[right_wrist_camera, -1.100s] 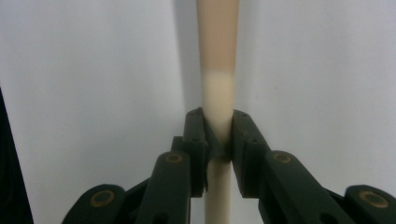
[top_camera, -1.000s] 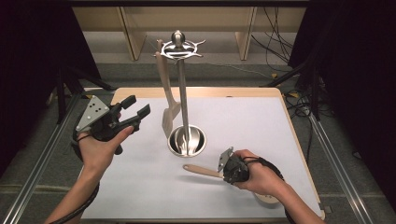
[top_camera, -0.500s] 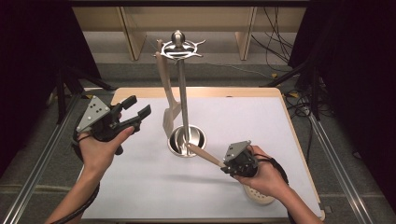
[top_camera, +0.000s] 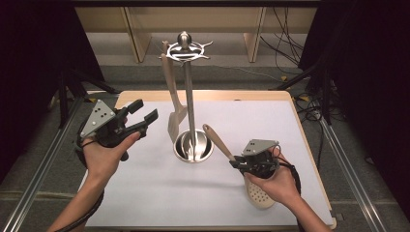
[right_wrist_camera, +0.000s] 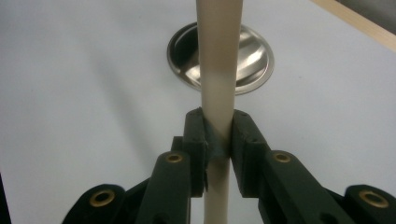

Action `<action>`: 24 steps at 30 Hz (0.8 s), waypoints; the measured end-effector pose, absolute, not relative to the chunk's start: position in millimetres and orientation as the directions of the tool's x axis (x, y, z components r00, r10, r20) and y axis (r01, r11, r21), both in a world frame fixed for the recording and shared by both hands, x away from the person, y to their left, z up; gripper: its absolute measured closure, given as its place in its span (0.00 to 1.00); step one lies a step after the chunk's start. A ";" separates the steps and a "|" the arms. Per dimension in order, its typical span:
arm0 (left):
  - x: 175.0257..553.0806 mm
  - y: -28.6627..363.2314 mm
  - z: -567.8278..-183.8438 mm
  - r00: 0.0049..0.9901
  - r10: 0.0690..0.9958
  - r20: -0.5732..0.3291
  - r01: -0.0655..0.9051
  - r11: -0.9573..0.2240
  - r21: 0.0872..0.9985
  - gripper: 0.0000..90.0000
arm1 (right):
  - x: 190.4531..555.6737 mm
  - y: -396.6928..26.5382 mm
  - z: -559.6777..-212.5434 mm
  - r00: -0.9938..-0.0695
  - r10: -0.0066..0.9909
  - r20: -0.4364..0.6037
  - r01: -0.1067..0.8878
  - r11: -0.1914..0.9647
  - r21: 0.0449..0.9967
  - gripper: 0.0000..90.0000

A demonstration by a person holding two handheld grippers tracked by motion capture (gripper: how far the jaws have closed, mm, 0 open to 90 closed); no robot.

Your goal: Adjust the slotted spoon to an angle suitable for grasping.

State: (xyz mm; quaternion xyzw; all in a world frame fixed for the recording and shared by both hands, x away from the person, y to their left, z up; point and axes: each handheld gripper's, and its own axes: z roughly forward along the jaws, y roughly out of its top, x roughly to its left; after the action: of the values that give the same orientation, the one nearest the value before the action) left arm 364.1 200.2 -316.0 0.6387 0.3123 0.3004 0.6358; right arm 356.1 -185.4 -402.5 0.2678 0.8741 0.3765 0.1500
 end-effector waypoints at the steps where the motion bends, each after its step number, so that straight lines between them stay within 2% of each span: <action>1: 363.7 199.4 -316.1 0.626 0.780 -0.014 0.018 0.004 1.000 0.43 | 356.5 -186.0 -401.6 -0.809 0.585 -0.049 0.360 0.561 0.745 0.87; 14: 358.6 187.5 -315.9 0.650 0.760 -0.005 0.017 -0.007 1.000 0.43 | 352.5 -185.1 -391.4 -0.786 0.618 -0.001 0.371 0.474 0.799 0.87; 15: 358.0 186.1 -315.9 0.652 0.758 -0.005 0.017 -0.008 1.000 0.43 | 354.1 -185.7 -389.3 -0.793 0.608 -0.039 0.330 0.482 0.812 0.87; 24: 353.3 163.8 -317.4 0.700 0.714 0.020 0.011 -0.039 0.999 0.44 | 350.3 -179.0 -378.7 -0.774 0.632 -0.035 0.312 0.430 0.847 0.87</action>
State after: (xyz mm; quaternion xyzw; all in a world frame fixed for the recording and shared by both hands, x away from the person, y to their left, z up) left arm 353.3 163.8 -317.4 0.6660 0.2724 0.2757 0.6374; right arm 350.3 -179.0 -378.7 0.2856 0.8268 0.4512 0.1771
